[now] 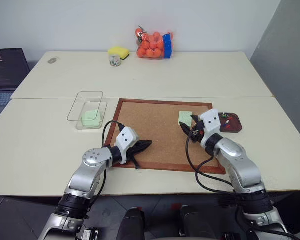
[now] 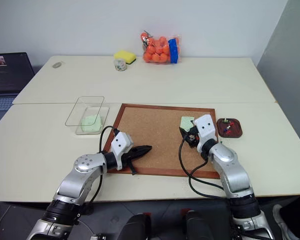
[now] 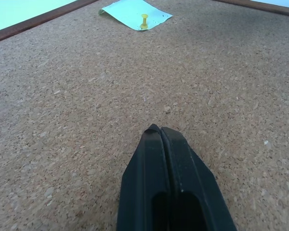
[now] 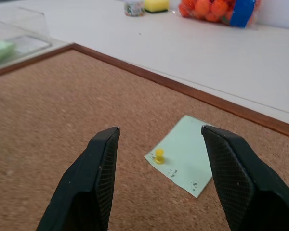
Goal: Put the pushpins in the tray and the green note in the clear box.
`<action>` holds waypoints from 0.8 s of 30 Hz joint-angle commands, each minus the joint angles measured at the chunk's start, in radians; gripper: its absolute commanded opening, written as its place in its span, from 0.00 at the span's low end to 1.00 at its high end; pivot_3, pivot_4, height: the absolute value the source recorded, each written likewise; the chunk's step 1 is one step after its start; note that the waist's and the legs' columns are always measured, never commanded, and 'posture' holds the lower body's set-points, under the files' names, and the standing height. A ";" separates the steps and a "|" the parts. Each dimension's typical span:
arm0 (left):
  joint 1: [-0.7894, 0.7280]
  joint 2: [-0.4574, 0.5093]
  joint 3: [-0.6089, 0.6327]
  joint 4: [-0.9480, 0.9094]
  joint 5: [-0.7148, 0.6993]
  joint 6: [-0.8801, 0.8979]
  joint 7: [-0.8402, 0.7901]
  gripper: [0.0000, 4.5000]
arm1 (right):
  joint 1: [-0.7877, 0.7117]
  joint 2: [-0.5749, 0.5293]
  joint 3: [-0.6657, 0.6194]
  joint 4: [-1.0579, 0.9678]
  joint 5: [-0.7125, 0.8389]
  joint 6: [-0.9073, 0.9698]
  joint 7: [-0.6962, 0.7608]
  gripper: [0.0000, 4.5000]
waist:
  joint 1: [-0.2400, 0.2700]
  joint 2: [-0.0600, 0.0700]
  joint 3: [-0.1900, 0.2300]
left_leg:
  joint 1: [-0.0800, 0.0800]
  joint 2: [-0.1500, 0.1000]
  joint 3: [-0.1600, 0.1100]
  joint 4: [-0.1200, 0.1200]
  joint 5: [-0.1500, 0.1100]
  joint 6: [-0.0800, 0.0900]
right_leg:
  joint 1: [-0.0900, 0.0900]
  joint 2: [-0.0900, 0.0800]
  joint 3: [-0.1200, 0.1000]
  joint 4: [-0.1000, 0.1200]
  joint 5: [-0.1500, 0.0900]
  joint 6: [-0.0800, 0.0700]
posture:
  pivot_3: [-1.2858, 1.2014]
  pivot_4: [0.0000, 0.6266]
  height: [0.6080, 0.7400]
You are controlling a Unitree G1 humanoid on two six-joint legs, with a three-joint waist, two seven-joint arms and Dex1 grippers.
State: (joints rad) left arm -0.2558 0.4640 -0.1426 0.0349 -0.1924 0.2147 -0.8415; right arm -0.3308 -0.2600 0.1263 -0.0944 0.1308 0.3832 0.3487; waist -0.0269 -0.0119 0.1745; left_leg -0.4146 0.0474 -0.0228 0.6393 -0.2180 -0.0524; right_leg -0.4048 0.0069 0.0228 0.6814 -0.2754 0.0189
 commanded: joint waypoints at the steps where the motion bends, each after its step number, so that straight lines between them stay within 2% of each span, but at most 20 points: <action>1: 0.011 0.008 -0.019 0.008 0.017 0.025 -0.005 0.00 | -0.056 0.024 0.009 0.062 -0.027 -0.063 0.000 0.64 | 0.000 0.000 0.000 | 0.000 0.000 0.000 0.000 0.000 0.000 | 0.000 0.000 0.000 0.000 0.000 0.000 | 0.52 0.24 1.00; 10: 0.012 0.012 -0.017 -0.006 0.015 0.036 -0.003 0.00 | -0.129 0.061 0.019 0.225 -0.066 -0.092 -0.005 0.64 | 0.000 0.000 0.000 | 0.000 0.000 0.000 0.000 0.000 0.000 | 0.000 0.000 0.000 0.000 0.000 0.000 | 0.52 0.24 1.00; 16: 0.016 0.012 -0.015 -0.014 0.013 0.041 -0.001 0.00 | -0.134 0.068 0.004 0.256 -0.072 -0.088 -0.005 0.64 | -0.001 0.000 0.000 | 0.000 0.000 0.000 0.000 0.000 0.000 | 0.000 0.000 0.000 0.000 0.000 0.000 | 0.52 0.24 1.00; 21: 0.022 0.013 -0.015 -0.022 0.012 0.044 -0.001 0.00 | -0.122 0.068 0.002 0.247 -0.070 -0.084 0.002 0.47 | -0.002 0.000 0.000 | 0.000 0.000 0.000 0.000 0.000 0.000 | 0.000 0.000 0.000 0.000 0.000 0.000 | 0.52 0.24 1.00; 24: 0.023 0.014 -0.014 -0.025 0.013 0.044 -0.001 0.00 | -0.118 0.069 0.002 0.241 -0.068 -0.082 0.005 0.34 | -0.002 0.000 0.000 | 0.000 0.000 0.000 0.000 0.000 0.000 | 0.000 0.000 0.000 0.000 0.000 0.000 | 0.52 0.24 1.00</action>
State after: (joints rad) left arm -0.2497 0.4685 -0.1408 0.0115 -0.1922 0.2414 -0.8383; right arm -0.4480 -0.1929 0.1410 0.1804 0.0593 0.3117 0.3488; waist -0.0286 -0.0119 0.1745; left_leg -0.4147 0.0475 -0.0228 0.6391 -0.2180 -0.0523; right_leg -0.4049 0.0069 0.0230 0.6815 -0.2753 0.0188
